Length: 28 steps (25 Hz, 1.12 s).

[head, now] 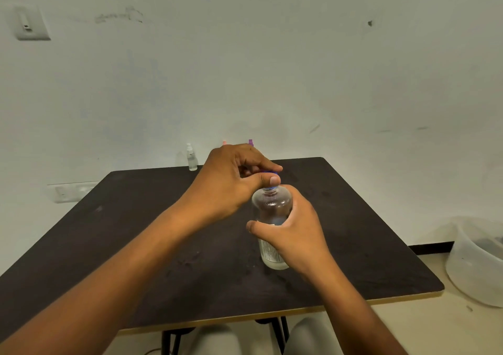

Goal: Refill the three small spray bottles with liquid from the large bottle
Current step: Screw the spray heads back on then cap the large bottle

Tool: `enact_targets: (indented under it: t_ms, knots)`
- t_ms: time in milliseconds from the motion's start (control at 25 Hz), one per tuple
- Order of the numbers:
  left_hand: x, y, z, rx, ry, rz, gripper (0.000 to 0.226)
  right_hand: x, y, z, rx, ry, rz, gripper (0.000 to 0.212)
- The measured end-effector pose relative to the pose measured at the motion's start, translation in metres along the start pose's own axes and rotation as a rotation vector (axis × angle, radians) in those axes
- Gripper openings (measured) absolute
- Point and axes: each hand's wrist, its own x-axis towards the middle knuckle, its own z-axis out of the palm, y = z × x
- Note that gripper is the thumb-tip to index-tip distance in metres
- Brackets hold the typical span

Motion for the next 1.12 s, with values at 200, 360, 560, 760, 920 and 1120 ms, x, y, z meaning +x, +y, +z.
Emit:
enact_targets:
  t_ms: [200, 360, 560, 760, 920, 1120]
  knots:
    - [0.004, 0.002, -0.005, -0.214, -0.029, -0.019, 0.021, 0.003, -0.010, -0.008, 0.008, -0.025, -0.022, 0.051]
    - [0.003, 0.004, -0.006, -0.302, -0.018, -0.009, 0.019, 0.003, -0.016, -0.011, -0.003, -0.032, -0.022, 0.054]
    - [0.003, 0.006, 0.004, -0.288, 0.097, 0.011, 0.012, 0.003, -0.017, -0.009, -0.025, -0.042, -0.005, 0.053]
    - [0.002, 0.007, -0.003, -0.379, -0.032, 0.015, 0.015, 0.001, -0.022, -0.013, -0.027, -0.071, -0.015, 0.054]
    - [0.000, 0.011, -0.003, -0.307, -0.011, 0.043, 0.014, 0.005, -0.028, -0.015, -0.053, -0.061, -0.002, 0.056]
    - [0.003, 0.015, 0.004, -0.345, 0.133, 0.013, 0.012, 0.004, -0.029, -0.017, -0.032, -0.060, -0.019, 0.055]
